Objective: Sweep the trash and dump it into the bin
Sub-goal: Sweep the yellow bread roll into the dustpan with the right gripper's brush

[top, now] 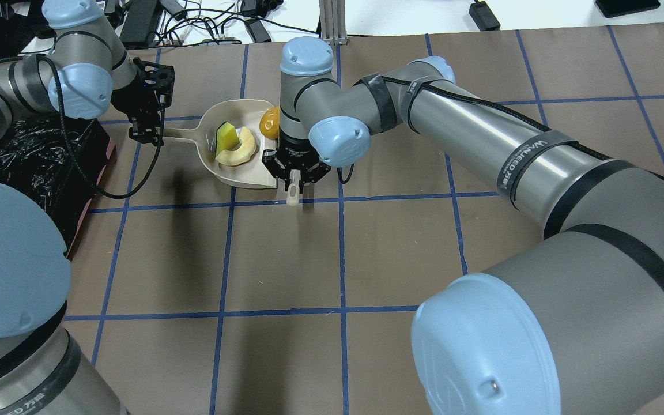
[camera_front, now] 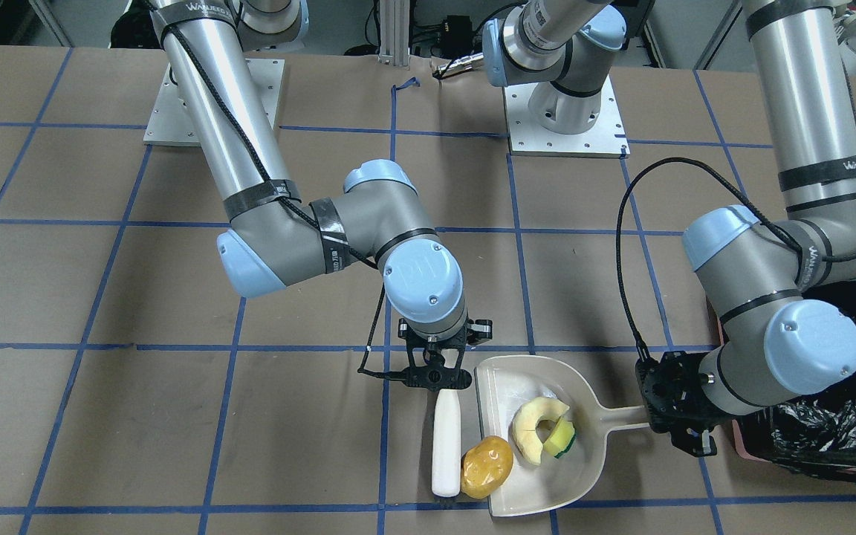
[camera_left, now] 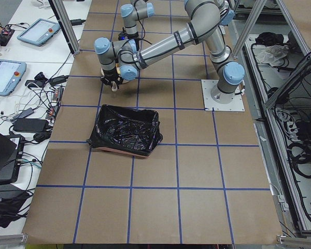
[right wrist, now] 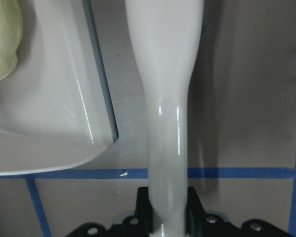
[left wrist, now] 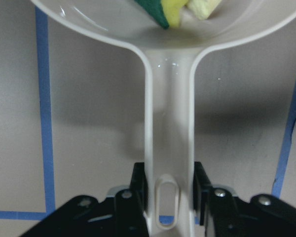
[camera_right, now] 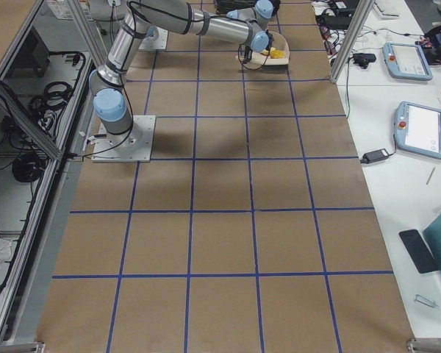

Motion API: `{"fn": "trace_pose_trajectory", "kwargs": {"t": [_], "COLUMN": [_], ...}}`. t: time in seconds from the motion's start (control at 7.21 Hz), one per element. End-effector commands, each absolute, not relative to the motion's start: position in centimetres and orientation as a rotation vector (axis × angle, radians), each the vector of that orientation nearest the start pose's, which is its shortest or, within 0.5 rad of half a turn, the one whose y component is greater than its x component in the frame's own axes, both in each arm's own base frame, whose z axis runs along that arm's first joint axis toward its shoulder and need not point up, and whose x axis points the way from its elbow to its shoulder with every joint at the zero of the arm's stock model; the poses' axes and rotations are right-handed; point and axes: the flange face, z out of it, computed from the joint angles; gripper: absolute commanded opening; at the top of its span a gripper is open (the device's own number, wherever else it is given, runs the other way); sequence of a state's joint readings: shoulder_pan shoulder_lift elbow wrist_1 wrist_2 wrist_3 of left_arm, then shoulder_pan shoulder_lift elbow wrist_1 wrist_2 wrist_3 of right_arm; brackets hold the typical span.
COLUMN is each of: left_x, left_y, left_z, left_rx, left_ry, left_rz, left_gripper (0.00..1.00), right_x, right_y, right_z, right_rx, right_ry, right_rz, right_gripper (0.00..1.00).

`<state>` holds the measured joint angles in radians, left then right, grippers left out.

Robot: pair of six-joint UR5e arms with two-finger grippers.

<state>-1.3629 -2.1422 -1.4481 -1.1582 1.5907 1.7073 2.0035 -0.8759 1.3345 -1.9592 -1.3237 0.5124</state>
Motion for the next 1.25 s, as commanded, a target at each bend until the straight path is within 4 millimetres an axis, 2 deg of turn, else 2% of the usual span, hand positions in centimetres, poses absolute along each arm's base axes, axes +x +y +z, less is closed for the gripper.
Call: {"fn": "trace_pose_trajectory", "kwargs": {"t": [0.0,0.42,0.55,0.69,1.11], "left_x": [1.2,1.2,1.2,1.2,1.1], "left_y": [-69.2,-69.1,-69.1,-69.1,-69.2], "left_z": [24.7,24.9,24.9,24.9,25.1], "left_rx": [2.152,2.151,2.151,2.151,2.152], "left_ry": [2.313,2.311,2.312,2.312,2.313], "left_rz": [0.056,0.053,0.051,0.051,0.040], "left_gripper": [0.14,0.14,0.14,0.14,0.14], "right_x": [47.8,51.7,52.4,52.3,48.8], "right_y": [-57.1,-54.7,-54.1,-54.2,-56.3], "right_z": [21.0,21.4,21.6,22.2,24.2], "right_rx": [0.149,0.201,0.200,0.196,0.256], "right_ry": [2.931,2.898,2.899,2.895,2.897], "right_rz": [0.270,0.300,0.301,0.291,0.257], "right_gripper": [0.00,0.00,0.00,0.00,0.00]}}
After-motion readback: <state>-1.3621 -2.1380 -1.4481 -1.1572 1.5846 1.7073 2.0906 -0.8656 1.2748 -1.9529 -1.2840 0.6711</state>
